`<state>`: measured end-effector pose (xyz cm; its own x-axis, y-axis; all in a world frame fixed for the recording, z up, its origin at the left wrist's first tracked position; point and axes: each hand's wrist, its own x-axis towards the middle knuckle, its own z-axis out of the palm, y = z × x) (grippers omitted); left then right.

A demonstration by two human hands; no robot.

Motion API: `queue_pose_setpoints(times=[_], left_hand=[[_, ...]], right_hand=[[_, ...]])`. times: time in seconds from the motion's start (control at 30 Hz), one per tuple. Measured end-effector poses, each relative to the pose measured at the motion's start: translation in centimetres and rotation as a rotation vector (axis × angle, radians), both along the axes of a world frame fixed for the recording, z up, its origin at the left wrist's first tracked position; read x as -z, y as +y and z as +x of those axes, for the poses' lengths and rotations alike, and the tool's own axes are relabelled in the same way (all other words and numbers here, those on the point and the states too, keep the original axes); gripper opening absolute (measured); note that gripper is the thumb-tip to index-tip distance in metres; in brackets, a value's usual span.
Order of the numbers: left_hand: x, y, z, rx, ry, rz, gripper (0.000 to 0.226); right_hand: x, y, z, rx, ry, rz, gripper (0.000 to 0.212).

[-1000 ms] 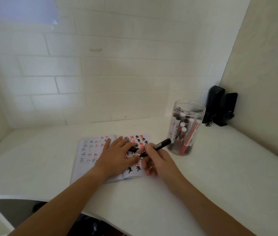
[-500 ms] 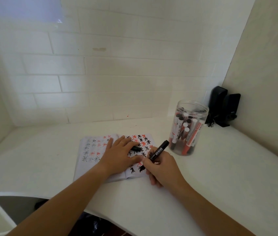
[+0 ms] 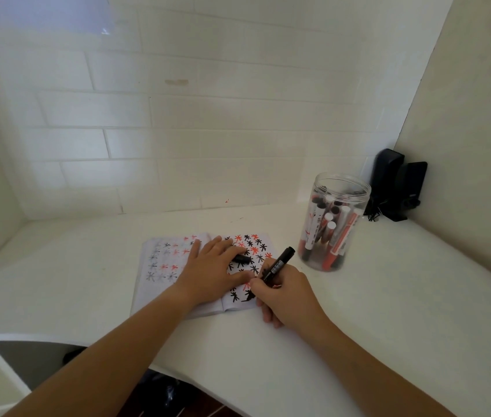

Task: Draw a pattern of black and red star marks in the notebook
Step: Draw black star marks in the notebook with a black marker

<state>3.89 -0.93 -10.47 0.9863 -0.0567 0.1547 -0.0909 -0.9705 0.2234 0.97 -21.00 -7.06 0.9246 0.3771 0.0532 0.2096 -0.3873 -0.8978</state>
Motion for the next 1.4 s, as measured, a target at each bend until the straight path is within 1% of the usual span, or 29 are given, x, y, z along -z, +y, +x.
queue_pose_setpoints(times=[0.07,0.13,0.2,0.27,0.47,0.63,0.77,0.9,1.03,1.1,1.27,1.33,1.4], left_hand=[[-0.02,0.04,0.0,0.001,-0.001,0.004,0.102],[0.0,0.08,-0.01,0.006,-0.009,0.011,0.115],[0.04,0.1,-0.02,0.006,-0.016,0.003,0.122],[0.06,0.09,-0.03,0.005,-0.02,-0.005,0.121],[0.08,0.01,-0.16,0.009,-0.019,-0.006,0.114],[-0.01,0.11,-0.18,0.008,-0.014,0.008,0.119],[-0.03,0.08,-0.21,0.009,-0.01,0.005,0.12],[0.03,-0.01,-0.24,0.004,-0.007,-0.003,0.102],[-0.04,-0.01,-0.37,0.004,-0.005,0.005,0.117],[-0.05,0.01,-0.41,0.002,-0.001,0.012,0.118],[0.06,0.01,-0.5,0.013,-0.001,0.009,0.104],[-0.08,-0.07,-0.6,0.013,-0.001,-0.018,0.087],[-0.14,-0.14,-0.65,0.004,-0.017,-0.075,0.062]], right_hand=[[0.18,0.0,0.16,0.003,0.003,0.026,0.025],[0.25,0.03,0.22,0.0,0.005,0.047,0.026],[0.23,0.08,0.17,-0.015,-0.002,0.04,0.022],[0.19,0.13,0.08,-0.031,-0.008,0.018,0.018],[0.05,0.04,0.12,-0.025,-0.013,-0.029,0.018],[0.05,0.08,0.04,-0.036,-0.032,0.023,0.021],[-0.29,0.1,-0.23,-0.047,-0.036,-0.017,0.019],[-0.34,0.02,-0.14,-0.009,-0.015,-0.042,0.021],[-0.14,0.07,-0.03,0.025,-0.01,-0.013,0.021],[0.0,0.08,0.09,0.035,0.002,0.035,0.022],[0.03,0.15,0.12,-0.031,0.008,0.011,0.02],[-0.1,0.11,0.09,-0.079,0.004,-0.012,0.02],[-0.23,0.09,0.05,-0.114,0.002,-0.035,0.024]])
